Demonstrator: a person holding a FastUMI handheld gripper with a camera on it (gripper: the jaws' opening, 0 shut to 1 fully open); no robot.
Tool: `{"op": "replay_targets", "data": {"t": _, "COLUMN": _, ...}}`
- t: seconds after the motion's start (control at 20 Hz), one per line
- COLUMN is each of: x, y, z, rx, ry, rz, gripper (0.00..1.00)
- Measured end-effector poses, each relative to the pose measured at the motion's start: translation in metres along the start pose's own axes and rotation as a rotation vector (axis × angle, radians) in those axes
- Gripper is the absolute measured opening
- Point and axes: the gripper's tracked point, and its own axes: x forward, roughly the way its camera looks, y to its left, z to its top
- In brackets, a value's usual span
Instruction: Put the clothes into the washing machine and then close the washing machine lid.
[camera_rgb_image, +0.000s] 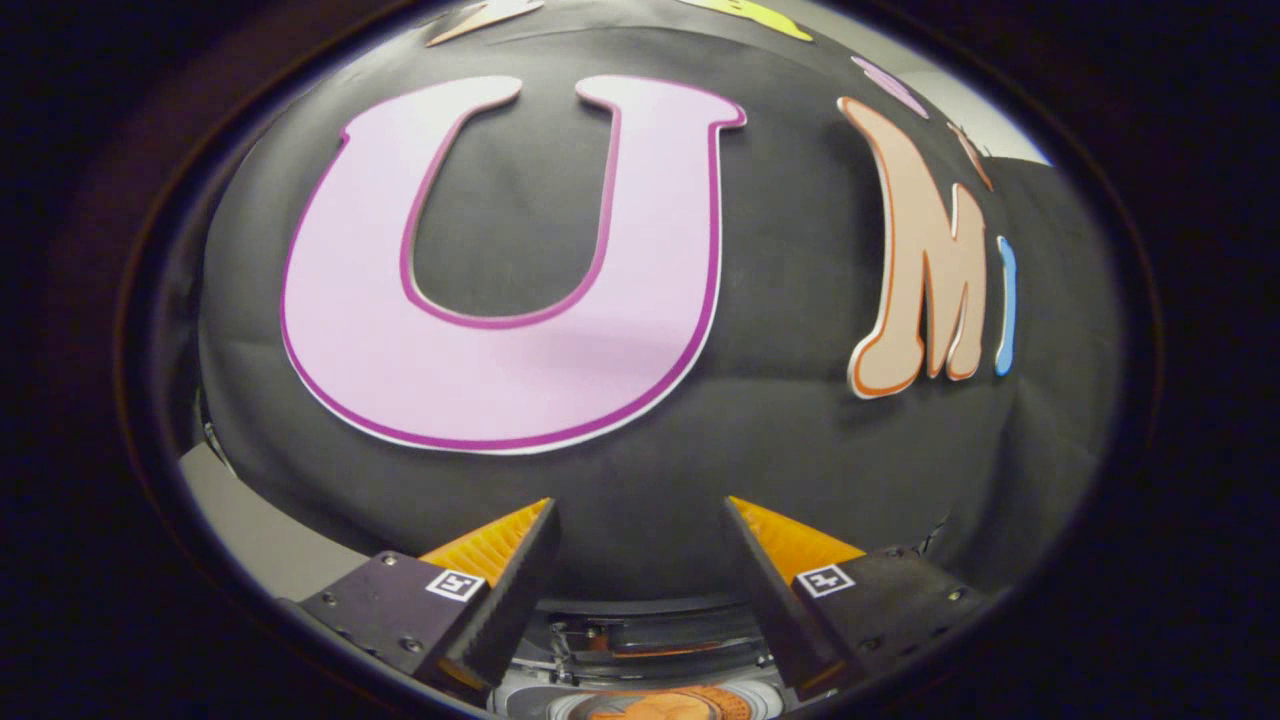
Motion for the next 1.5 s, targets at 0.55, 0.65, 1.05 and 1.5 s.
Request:
{"op": "replay_targets", "data": {"t": 0.55, "x": 0.002, "y": -0.001, "z": -0.042, "rx": 0.017, "ry": 0.116, "rz": -0.002, "gripper": 0.98}}
{"op": "replay_targets", "data": {"t": 0.65, "x": 0.002, "y": -0.002, "z": -0.044, "rx": 0.045, "ry": 0.127, "rz": 0.005, "gripper": 0.98}}
{"op": "replay_targets", "data": {"t": 1.05, "x": -0.014, "y": -0.002, "z": -0.045, "rx": 0.036, "ry": 0.135, "rz": 0.019, "gripper": 0.98}}
{"op": "replay_targets", "data": {"t": 1.5, "x": -0.049, "y": -0.007, "z": -0.053, "rx": 0.035, "ry": 0.101, "rz": 0.029, "gripper": 0.98}}
